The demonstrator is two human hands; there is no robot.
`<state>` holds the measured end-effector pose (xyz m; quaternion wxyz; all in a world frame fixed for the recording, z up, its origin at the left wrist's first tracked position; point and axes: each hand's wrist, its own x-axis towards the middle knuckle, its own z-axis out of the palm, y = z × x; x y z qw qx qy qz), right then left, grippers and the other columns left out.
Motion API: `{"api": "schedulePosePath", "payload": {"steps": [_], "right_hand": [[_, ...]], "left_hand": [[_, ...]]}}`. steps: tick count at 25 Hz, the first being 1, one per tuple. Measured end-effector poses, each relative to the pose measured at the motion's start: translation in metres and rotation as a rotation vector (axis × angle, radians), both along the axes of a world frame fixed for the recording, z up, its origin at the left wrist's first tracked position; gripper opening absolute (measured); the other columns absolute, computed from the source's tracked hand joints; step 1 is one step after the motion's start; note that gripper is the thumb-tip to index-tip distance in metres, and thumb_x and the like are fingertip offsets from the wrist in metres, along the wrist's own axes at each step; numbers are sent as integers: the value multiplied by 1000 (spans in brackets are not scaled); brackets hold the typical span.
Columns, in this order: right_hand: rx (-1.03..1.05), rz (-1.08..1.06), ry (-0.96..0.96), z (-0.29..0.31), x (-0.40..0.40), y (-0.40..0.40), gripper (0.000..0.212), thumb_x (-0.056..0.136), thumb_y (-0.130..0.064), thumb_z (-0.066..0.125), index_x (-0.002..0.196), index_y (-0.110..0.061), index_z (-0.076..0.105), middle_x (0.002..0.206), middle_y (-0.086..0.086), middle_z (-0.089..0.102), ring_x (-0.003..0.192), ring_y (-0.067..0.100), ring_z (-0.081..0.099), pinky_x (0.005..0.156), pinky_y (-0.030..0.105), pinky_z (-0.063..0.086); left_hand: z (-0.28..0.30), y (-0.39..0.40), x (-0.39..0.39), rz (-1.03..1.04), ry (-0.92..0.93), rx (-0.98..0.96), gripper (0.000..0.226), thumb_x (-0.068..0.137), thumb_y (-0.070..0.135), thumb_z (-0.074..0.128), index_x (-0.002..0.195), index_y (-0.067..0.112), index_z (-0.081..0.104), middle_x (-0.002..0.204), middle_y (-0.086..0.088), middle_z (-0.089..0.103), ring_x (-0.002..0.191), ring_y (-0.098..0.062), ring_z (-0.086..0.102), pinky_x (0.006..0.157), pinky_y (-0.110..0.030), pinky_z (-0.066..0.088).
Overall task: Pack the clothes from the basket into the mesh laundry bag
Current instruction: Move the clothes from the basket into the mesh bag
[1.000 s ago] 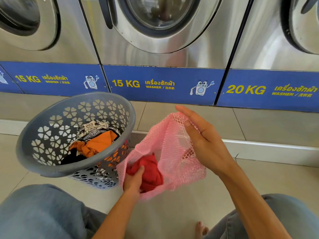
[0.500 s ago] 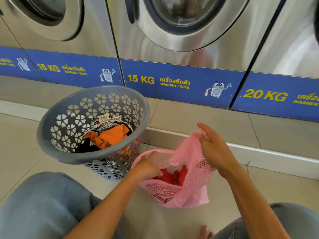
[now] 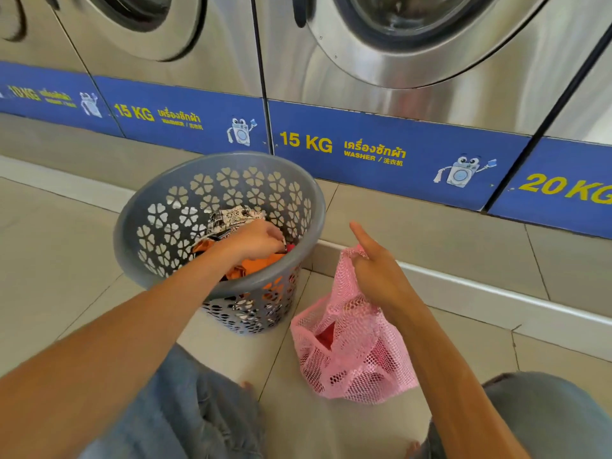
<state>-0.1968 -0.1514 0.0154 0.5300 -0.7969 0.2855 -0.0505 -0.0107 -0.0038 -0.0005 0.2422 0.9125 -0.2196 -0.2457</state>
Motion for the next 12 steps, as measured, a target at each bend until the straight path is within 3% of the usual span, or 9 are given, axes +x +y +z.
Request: {"api": "schedulePosePath", "payload": {"steps": [2, 4, 6, 8, 10, 12], "right_hand": [[30, 15, -7, -2, 12, 7, 61, 103, -17, 34, 149, -56, 27, 161, -10, 29, 84, 20, 65, 63, 30, 51], [60, 23, 2, -3, 22, 11, 63, 103, -15, 33, 149, -56, 26, 160, -8, 32, 85, 16, 66, 70, 37, 56], [57, 19, 33, -3, 28, 12, 63, 103, -14, 32, 150, -55, 25, 162, -8, 30, 89, 11, 64, 74, 34, 56], [53, 20, 51, -6, 31, 11, 63, 103, -14, 32, 150, -55, 25, 162, -10, 28, 78, 4, 54, 66, 24, 49], [49, 28, 51, -12, 32, 11, 60, 104, -17, 32, 150, -56, 25, 162, -12, 29, 100, 5, 52, 77, 26, 46], [42, 25, 66, -15, 29, 8, 56, 106, -22, 32, 149, -57, 25, 162, -15, 28, 125, 8, 47, 87, 25, 38]], "left_hand": [[-29, 11, 21, -105, -23, 132, 34, 90, 25, 67, 122, 17, 63, 119, -5, 65, 105, -22, 61, 88, -34, 49], [-51, 21, 36, -238, -49, 260, 47, 87, 26, 71, 130, 25, 51, 130, -2, 54, 113, -22, 54, 92, -34, 45], [-60, 22, 49, -316, -36, 384, 77, 84, 29, 75, 148, 29, 32, 140, -2, 47, 113, -25, 56, 89, -37, 52], [-64, 18, 64, -309, 53, 468, 101, 80, 28, 79, 156, 39, 13, 121, -6, 64, 92, -28, 70, 73, -36, 61], [-72, 15, 80, -293, 68, 539, 115, 73, 30, 84, 154, 45, 4, 85, -3, 71, 74, -24, 75, 71, -36, 63], [-85, 10, 91, -258, 109, 574, 119, 67, 25, 88, 153, 46, 8, 77, -5, 74, 65, -21, 74, 70, -40, 64]]}}
